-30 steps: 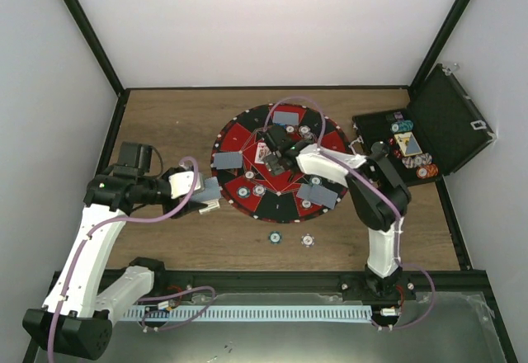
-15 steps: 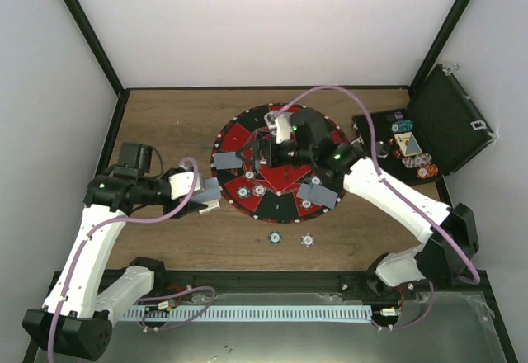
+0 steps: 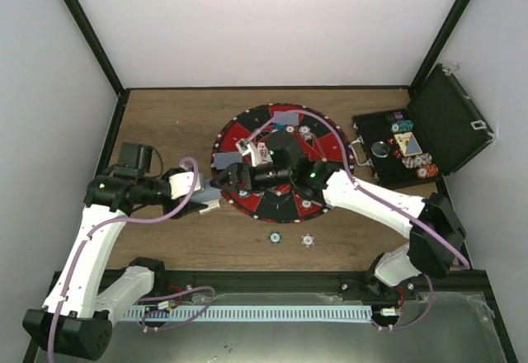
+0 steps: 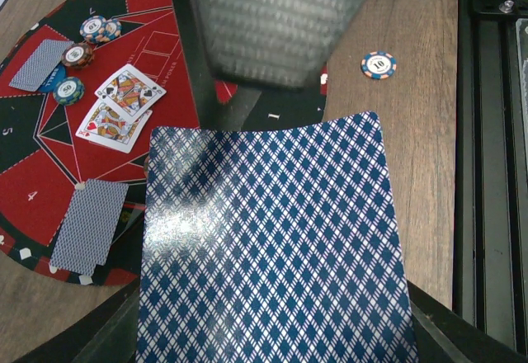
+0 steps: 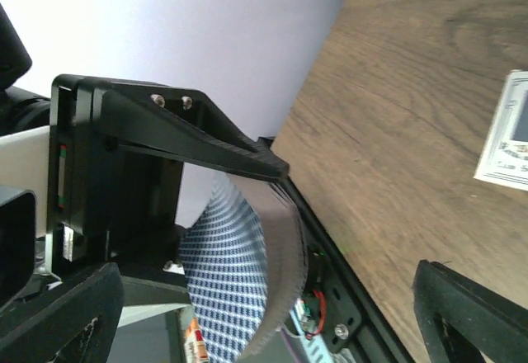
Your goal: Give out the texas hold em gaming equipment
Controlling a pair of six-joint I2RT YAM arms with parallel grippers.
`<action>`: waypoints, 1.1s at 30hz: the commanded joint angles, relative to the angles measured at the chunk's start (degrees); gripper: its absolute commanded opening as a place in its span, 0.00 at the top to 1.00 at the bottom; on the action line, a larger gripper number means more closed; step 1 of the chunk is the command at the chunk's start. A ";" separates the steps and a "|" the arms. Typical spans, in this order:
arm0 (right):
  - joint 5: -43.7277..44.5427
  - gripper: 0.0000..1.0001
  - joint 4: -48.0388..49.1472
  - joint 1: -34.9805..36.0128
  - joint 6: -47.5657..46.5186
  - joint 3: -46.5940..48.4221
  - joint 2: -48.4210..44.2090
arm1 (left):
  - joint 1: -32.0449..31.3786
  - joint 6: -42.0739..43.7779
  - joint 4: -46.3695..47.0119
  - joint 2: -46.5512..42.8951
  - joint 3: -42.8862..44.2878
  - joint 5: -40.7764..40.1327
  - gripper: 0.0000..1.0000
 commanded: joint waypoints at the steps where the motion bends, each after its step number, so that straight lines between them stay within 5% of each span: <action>1: -2.77 0.03 7.28 1.57 4.53 0.55 3.14 | 0.03 0.73 0.77 -0.53 0.03 2.03 0.88; 16: -4.76 0.11 10.88 3.68 7.62 6.92 13.52 | 0.02 0.86 0.55 -0.40 0.30 1.94 0.88; 33: -4.06 0.29 9.63 -1.43 6.48 -3.50 7.79 | 0.02 0.82 0.63 -0.37 0.83 2.38 0.88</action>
